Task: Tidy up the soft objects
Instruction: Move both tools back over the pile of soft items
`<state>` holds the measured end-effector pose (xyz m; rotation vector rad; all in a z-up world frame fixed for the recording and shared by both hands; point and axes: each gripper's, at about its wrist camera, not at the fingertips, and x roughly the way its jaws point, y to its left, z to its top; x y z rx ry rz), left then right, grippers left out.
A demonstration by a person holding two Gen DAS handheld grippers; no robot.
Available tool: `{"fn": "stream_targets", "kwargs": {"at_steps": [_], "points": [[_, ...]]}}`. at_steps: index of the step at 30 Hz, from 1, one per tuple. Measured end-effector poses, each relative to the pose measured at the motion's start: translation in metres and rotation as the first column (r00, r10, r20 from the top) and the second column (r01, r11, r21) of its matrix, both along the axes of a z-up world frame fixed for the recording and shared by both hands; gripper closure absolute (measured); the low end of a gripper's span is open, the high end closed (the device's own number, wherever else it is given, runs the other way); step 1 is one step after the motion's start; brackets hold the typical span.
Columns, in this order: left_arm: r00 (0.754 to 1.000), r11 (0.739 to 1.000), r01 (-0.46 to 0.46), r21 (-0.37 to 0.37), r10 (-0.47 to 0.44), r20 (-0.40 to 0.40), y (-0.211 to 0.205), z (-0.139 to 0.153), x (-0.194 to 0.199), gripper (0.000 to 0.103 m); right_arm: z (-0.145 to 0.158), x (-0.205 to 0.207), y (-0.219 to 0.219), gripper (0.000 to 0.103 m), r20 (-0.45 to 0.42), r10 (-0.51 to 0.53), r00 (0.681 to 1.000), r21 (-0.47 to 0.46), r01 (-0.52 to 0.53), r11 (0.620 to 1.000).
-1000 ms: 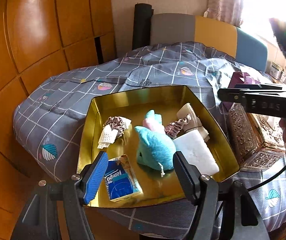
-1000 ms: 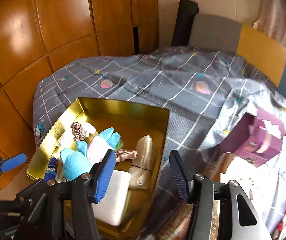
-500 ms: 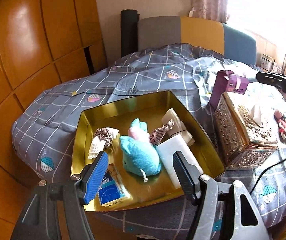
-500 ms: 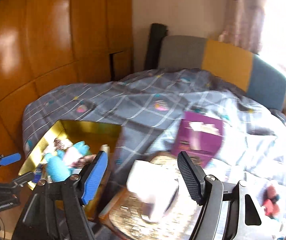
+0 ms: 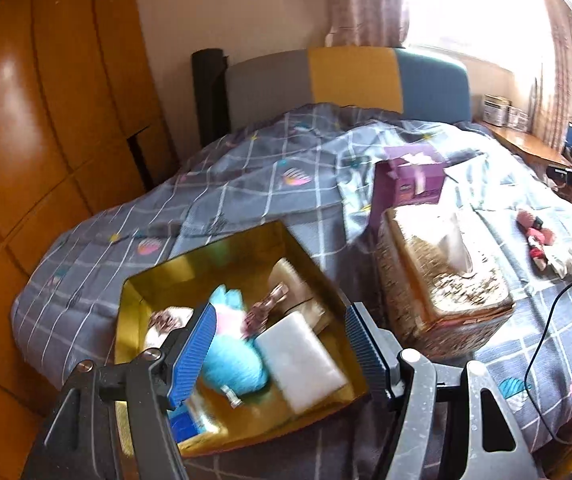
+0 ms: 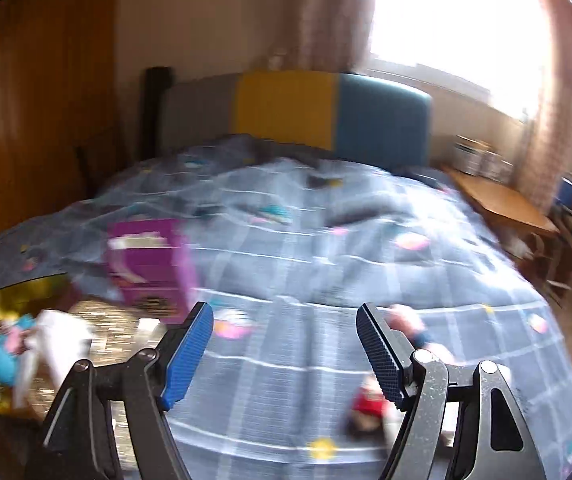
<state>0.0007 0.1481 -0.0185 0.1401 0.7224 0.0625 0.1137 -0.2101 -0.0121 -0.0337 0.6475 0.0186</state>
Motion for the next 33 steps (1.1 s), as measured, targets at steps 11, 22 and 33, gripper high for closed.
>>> {"fn": "stream_targets", "kwargs": {"at_steps": [11, 22, 33], "points": [[0.987, 0.986, 0.163, 0.036, -0.163, 0.006, -0.070, 0.013, 0.022, 0.035, -0.042, -0.003, -0.145, 0.026, -0.069, -0.362, 0.930, 0.043, 0.365, 0.930], [0.948, 0.948, 0.310, -0.072, -0.314, -0.050, -0.135, 0.009, 0.045, 0.035, -0.075, -0.026, -0.228, 0.025, -0.214, -0.585, 0.783, 0.260, 0.623, 0.738], [0.877, 0.884, 0.452, -0.116, -0.465, -0.120, -0.209, -0.006, 0.057, 0.035, -0.097, -0.042, -0.263, 0.024, -0.337, -0.637, 0.693, 0.413, 0.717, 0.562]]}}
